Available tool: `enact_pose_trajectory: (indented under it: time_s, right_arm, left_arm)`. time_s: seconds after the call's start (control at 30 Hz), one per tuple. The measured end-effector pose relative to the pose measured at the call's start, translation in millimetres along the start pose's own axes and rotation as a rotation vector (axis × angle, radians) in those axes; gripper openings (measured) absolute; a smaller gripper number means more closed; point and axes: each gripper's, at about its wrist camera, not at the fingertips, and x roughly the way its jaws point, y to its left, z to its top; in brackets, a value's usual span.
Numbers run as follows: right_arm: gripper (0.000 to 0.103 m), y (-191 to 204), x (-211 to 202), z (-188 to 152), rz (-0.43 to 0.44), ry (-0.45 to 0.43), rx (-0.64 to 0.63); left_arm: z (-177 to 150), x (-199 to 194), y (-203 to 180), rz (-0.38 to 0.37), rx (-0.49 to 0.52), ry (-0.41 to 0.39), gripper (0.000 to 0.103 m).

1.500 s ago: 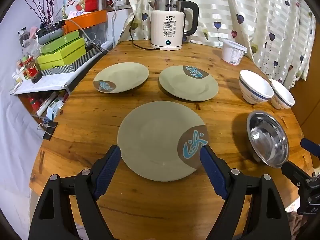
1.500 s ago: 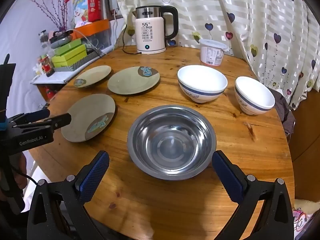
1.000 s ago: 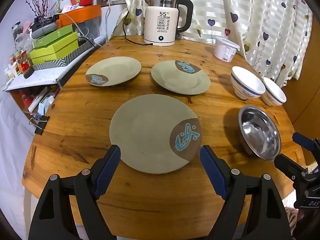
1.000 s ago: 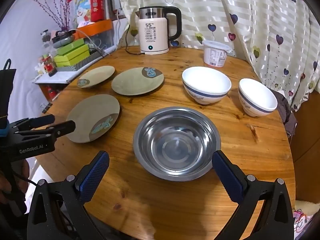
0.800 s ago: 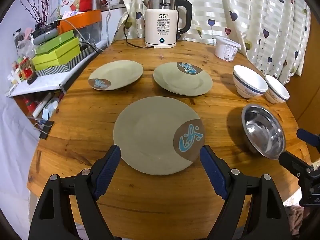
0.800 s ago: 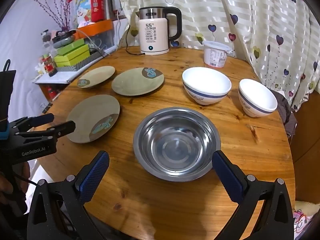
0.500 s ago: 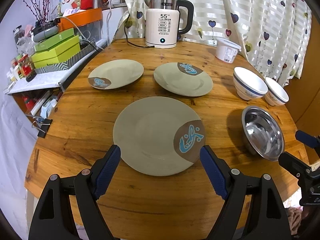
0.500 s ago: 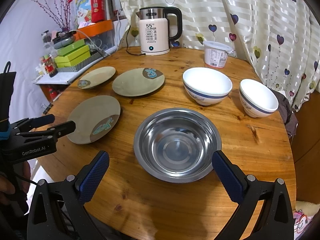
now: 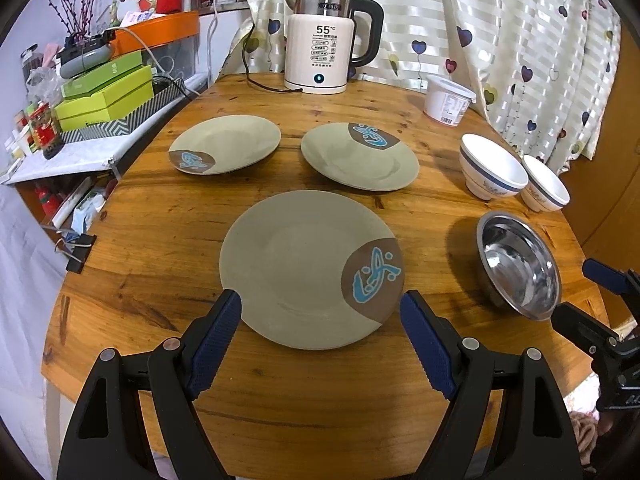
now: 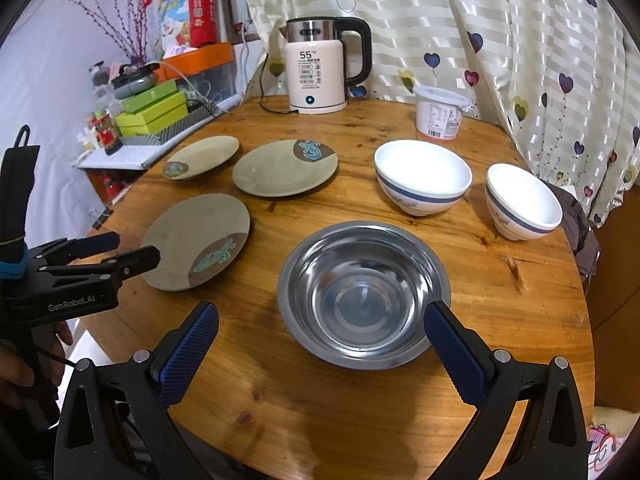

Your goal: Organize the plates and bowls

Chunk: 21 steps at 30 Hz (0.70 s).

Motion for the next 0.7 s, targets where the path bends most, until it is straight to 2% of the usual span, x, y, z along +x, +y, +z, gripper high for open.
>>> enact_pose_trajectory:
  time_s: [0.2, 0.37, 0.7]
  right_arm:
    - [0.103, 1.3, -0.2, 2.3, -0.002, 0.006, 0.001]
    - [0.103, -4.9, 3.0, 1.6, -0.026, 0.032, 0.054]
    - [0.097, -9.2, 4.1, -2.6, -0.030, 0.047, 0.063]
  left_arm:
    - [-0.2, -0.3, 1.1, 0.007, -0.004, -0.005, 0.082]
    - [0.6, -1.8, 1.2, 0.012, 0.003, -0.012, 0.082]
    - [0.8, -3.0, 1.4, 0.015, 0.007, -0.022, 0.079]
